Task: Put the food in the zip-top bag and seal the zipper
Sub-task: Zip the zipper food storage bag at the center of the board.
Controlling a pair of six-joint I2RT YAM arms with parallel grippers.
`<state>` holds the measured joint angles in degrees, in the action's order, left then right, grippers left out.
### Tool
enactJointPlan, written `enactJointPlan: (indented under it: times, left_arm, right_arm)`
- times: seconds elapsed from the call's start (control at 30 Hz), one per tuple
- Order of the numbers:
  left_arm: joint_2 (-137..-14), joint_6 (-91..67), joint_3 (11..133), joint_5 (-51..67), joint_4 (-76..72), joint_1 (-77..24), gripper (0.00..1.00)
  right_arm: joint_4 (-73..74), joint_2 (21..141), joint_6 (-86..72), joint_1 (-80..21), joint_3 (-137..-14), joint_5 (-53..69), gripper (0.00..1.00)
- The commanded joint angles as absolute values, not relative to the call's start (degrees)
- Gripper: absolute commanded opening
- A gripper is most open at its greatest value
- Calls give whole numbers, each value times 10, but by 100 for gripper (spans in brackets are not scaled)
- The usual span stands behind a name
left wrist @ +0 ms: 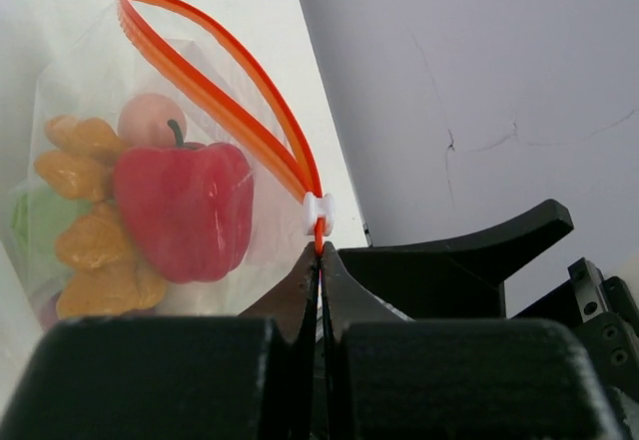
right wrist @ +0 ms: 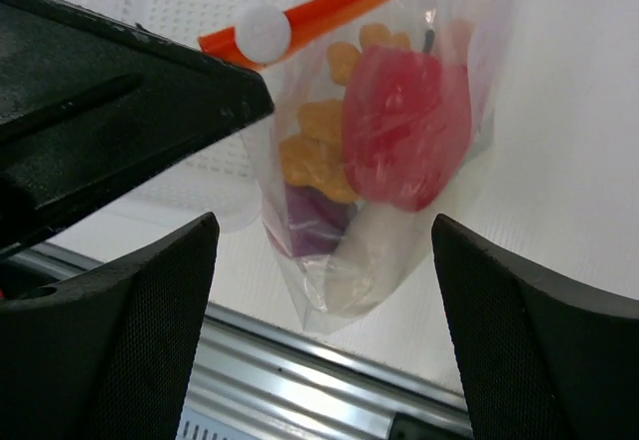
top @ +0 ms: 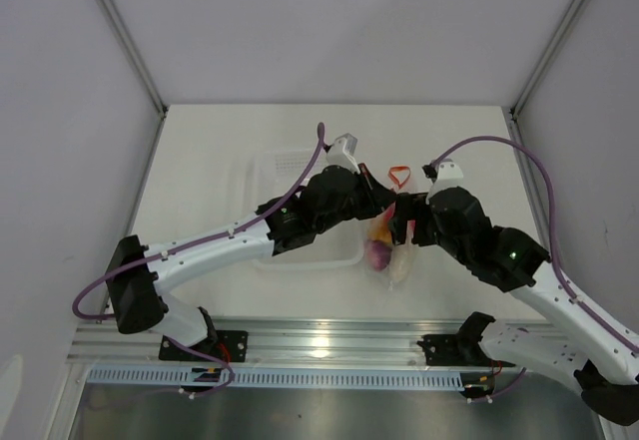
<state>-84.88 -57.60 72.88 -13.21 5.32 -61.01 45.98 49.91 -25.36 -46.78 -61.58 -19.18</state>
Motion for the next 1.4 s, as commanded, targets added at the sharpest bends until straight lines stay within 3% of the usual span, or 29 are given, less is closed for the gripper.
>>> enactJointPlan:
  times: [0.0, 0.37, 0.73, 0.8, 0.97, 1.17, 1.23, 1.27, 1.33, 1.37]
  left_arm:
    - [-847, -604, 743, -122, 50, -613, 0]
    - [-837, -634, 715, -106, 32, -613, 0]
    - [-842, -673, 695, -80, 6, -604, 1]
    - [-845, -677, 698, -79, 5, -603, 0]
    - [-847, -680, 697, -72, 6, -601, 1]
    - [-852, -682, 681, -55, -18, -599, 1]
    - [-849, -679, 669, -44, -34, -597, 11]
    - [-848, -675, 664, -40, -48, -596, 26]
    - [-839, -643, 638, -26, -96, -592, 39]
    - [-834, -633, 628, -25, -103, -592, 52]
  right_arm:
    - [358, 501, -221, -485, -600, -253, 88]
    - [249, 533, -213, -490, -544, -329, 81]
    - [147, 548, -181, -491, -494, -316, 72]
    - [140, 548, -181, -495, -485, -325, 57]
    - [127, 553, -168, -496, -473, -323, 51]
    - [118, 548, -161, -497, -465, -323, 13]
    - [126, 547, -156, -496, -470, -323, 0]
    - [130, 545, -156, -496, -470, -323, 0]
    - [129, 531, -145, -496, -466, -310, 0]
    - [138, 525, -141, -493, -466, -301, 0]
